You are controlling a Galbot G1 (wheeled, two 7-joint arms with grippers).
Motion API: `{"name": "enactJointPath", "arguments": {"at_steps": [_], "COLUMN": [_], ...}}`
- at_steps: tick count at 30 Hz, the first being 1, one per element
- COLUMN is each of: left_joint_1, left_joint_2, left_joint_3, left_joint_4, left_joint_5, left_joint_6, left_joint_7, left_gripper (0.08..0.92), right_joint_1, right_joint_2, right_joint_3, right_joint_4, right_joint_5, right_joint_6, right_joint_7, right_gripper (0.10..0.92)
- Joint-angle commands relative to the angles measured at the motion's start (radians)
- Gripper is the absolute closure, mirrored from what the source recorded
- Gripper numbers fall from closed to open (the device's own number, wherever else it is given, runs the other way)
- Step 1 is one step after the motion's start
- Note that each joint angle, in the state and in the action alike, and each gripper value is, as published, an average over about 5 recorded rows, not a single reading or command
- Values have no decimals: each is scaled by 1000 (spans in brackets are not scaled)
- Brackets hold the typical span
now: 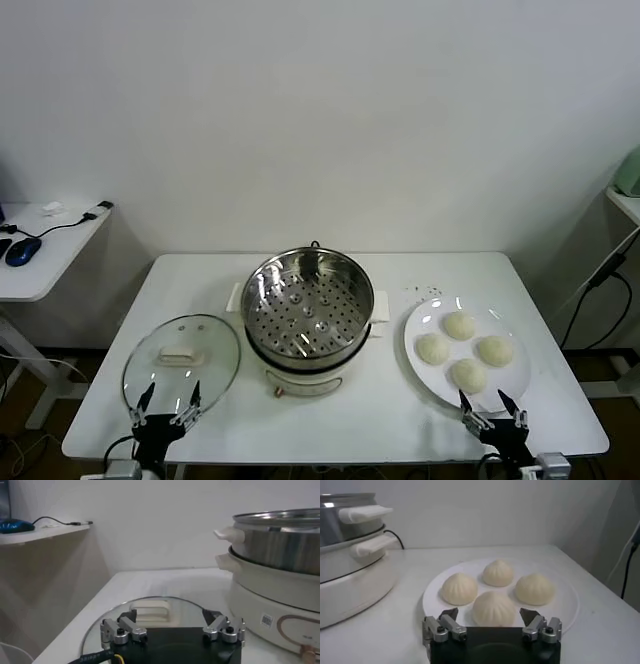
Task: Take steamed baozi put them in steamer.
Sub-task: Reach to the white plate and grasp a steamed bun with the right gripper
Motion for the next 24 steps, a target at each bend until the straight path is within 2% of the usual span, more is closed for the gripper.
{"name": "enactJointPath", "arguments": {"at_steps": [1, 5, 13, 19, 24], "left_joint_1": [1, 0, -9, -15, -16], "left_joint_2": [0, 1, 4, 6, 8], "left_joint_3": [1, 1, 4, 6, 7], "left_joint_4": [-4, -3, -1, -3, -1], "left_joint_5": [0, 0, -4, -7, -8], "left_joint_6": [-1, -4, -10, -12, -17], "left_joint_7": [0, -1, -1, -1, -1], "left_gripper": [177, 177, 177, 177, 177], "right_joint_1": [33, 117, 396, 601, 777], "right_joint_2": [-2, -55, -279, -487, -676], "right_joint_3": [9, 20, -46, -182, -374], "right_joint_4": [5, 19, -50, -188, -294], "right_joint_5": [-40, -128, -145, -156, -164], "right_joint_6": [-24, -55, -146, -196, -197], "right_joint_7": [-1, -2, -106, -248, -447], "right_gripper": [203, 203, 203, 203, 203]}}
